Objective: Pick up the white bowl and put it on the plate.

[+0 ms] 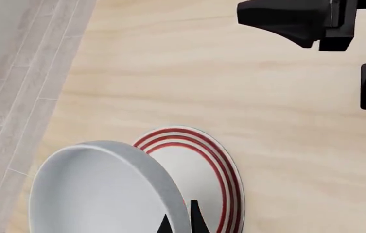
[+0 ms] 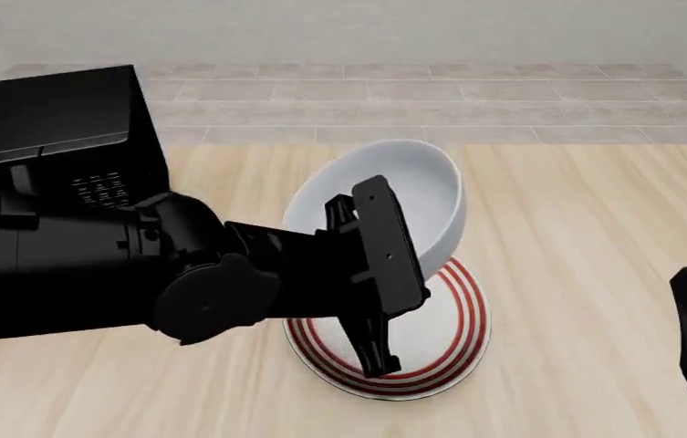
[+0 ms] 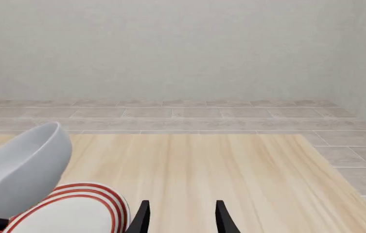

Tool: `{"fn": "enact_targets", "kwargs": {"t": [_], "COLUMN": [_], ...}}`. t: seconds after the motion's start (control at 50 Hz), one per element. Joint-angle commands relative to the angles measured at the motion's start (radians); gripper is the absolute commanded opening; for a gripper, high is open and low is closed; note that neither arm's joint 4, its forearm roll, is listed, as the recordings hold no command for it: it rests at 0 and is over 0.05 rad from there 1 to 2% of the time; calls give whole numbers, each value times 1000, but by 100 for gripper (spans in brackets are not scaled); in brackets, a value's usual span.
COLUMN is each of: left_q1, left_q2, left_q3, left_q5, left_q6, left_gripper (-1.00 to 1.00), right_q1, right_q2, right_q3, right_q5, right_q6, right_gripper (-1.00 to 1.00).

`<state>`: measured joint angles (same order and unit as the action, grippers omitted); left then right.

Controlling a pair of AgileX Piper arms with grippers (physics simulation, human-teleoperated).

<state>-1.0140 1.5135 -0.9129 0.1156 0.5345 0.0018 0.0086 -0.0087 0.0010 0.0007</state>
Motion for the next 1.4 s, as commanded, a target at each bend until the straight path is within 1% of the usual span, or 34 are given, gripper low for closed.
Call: {"fn": "enact_targets", "kwargs": {"t": [0.02,0.24,0.46,0.74,0.78,1.04,1.4], "left_q1": [-6,-16,-10,4,0,-14,-12], "left_q2": [16,38,64,102,108,137,178], "left_q3": [-4,1,-11,-14,-17,-7,-1], "left_q5": [-22,-48,-50,-58,-58,-81,-108], "left_q6": [-7,-23,-45,-46,-57,-74,-71], "left_gripper": [-100,-100,-100,-100,-100,-100,-100], "right_q1": [-2,-1,-1,-2,-2,-2,-2], "right_q2": [1,1,1,1,1,2,2], "right_q3": [2,2,2,2,2,2,2], "right_q5": [-3,-3,-3,-3,-3,-3,-3], "right_q6": [-1,-1,-1,-1,-1,-1,-1], "right_gripper": [100,100,100,100,100,100,100]}}
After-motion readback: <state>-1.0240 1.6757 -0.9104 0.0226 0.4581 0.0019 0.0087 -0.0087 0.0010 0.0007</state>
